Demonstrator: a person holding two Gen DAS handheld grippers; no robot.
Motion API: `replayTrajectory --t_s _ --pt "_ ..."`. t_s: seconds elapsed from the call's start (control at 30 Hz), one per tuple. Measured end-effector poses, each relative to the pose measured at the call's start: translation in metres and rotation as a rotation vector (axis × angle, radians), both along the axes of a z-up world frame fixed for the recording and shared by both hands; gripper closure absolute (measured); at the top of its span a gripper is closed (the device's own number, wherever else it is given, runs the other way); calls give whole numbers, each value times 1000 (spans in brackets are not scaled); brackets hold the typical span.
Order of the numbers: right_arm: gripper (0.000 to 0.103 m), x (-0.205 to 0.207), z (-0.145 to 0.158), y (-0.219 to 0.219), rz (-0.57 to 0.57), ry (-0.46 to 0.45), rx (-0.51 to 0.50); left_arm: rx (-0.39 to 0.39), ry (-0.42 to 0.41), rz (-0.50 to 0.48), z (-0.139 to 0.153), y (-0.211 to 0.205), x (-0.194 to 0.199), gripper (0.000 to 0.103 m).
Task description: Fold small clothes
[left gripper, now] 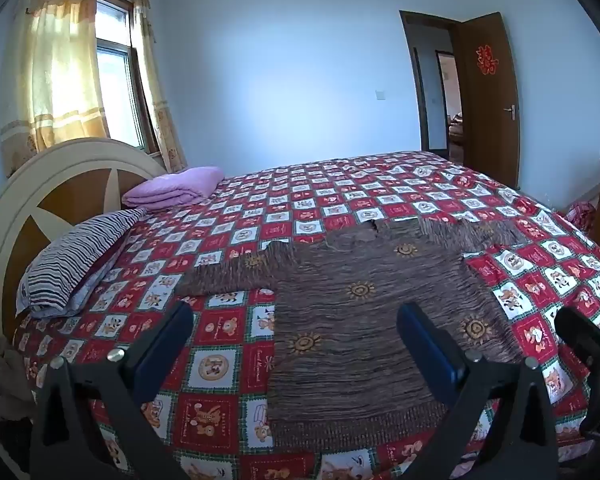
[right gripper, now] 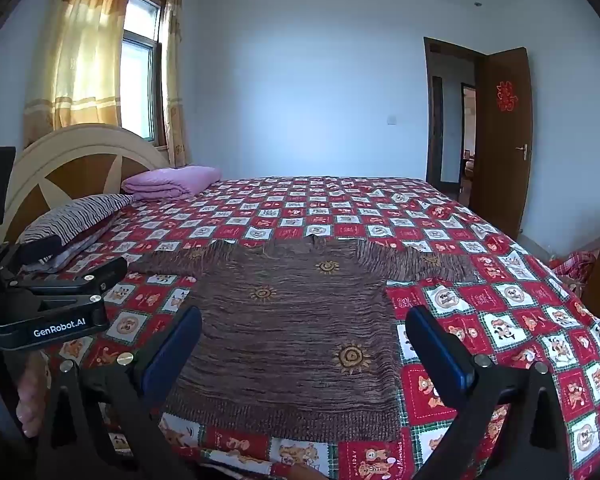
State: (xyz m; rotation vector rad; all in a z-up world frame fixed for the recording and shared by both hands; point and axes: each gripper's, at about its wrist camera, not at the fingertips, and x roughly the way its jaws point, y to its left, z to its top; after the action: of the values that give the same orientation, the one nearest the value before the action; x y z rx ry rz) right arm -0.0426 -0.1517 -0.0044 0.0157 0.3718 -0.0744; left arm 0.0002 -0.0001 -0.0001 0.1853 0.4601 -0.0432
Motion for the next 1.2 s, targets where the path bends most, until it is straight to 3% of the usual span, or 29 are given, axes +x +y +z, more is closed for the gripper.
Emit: replayTrajectory --t_s 1.2 --pt "1 9 -15 -4 31 32 2 8 2 -1 -4 1 3 0"
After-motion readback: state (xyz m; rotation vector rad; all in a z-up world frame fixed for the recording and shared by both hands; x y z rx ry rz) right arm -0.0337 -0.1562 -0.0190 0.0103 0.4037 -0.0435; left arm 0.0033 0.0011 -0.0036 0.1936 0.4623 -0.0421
